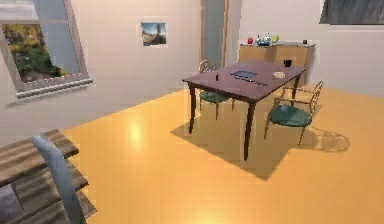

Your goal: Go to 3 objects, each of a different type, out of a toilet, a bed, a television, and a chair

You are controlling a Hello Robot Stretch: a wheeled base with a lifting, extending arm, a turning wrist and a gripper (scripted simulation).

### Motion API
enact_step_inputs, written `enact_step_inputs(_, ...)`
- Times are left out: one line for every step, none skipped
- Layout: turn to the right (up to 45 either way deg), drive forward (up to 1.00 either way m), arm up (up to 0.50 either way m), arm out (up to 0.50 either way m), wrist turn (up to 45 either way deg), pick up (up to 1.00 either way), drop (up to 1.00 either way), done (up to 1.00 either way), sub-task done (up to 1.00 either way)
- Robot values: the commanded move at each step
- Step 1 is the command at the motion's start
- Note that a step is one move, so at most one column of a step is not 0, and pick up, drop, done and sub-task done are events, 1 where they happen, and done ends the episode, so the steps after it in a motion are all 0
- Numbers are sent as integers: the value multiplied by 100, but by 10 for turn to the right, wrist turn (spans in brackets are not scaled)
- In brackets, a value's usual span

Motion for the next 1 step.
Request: enact_step_inputs(360, 0, 0, 0, 0, 0, 0, 0, 0)
